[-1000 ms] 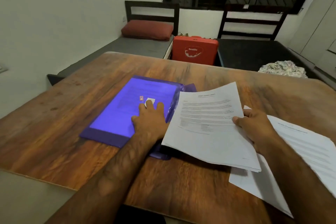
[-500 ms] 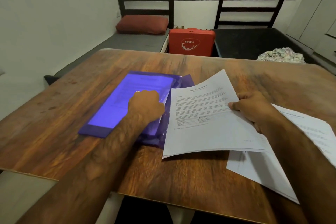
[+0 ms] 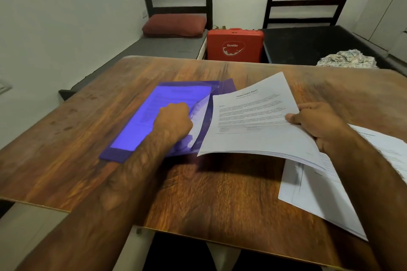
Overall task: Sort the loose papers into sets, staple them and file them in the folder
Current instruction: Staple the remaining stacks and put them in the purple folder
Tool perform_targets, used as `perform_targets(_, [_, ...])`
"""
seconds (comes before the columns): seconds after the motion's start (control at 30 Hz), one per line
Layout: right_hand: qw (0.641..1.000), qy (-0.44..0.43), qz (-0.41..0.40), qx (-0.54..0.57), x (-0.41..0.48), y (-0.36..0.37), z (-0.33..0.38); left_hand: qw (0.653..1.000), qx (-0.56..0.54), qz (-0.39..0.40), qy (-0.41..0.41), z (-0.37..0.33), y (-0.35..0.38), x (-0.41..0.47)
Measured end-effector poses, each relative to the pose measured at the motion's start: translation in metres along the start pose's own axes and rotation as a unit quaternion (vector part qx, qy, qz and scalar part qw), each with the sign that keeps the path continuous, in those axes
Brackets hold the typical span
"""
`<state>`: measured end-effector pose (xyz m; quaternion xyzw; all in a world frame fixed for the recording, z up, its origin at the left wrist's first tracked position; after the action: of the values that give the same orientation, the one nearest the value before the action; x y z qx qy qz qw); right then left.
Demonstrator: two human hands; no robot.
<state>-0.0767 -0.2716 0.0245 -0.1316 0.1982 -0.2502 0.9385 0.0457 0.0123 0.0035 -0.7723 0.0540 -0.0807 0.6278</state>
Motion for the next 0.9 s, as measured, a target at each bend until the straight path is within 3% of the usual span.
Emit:
perform_targets(0.37, [0.998,0.006,0.062,-0.029,-0.004,0.013,0.018,0.999,-0.006,-0.028,0.022,0.002,0.006,-0.004])
perform_targets(0.53, [1.000,-0.004,0.007,0.018,0.008,0.040,0.027,0.997,0.032,-0.043,0.059,0.000,0.007,-0.009])
perform_targets(0.73, [0.990,-0.087,-0.109,0.015,0.023,0.057,0.024,0.993,0.030,-0.023,0.114,0.005,-0.012,-0.013])
perform_targets(0.9, [0.984,-0.125,-0.126,0.008,0.018,0.064,0.021,0.991,0.085,0.008,0.104,0.009,-0.016,-0.011])
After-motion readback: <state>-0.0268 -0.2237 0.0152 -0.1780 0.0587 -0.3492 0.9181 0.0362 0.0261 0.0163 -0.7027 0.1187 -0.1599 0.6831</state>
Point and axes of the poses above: each hand's wrist, its own x-axis towards the middle knuckle, its own y-axis out of the palm, z = x × y, the point moved 2 cm from there along x, towards the middle knuckle, and after that the axes turned 2 degrees about -x, right-handed, at the moved point
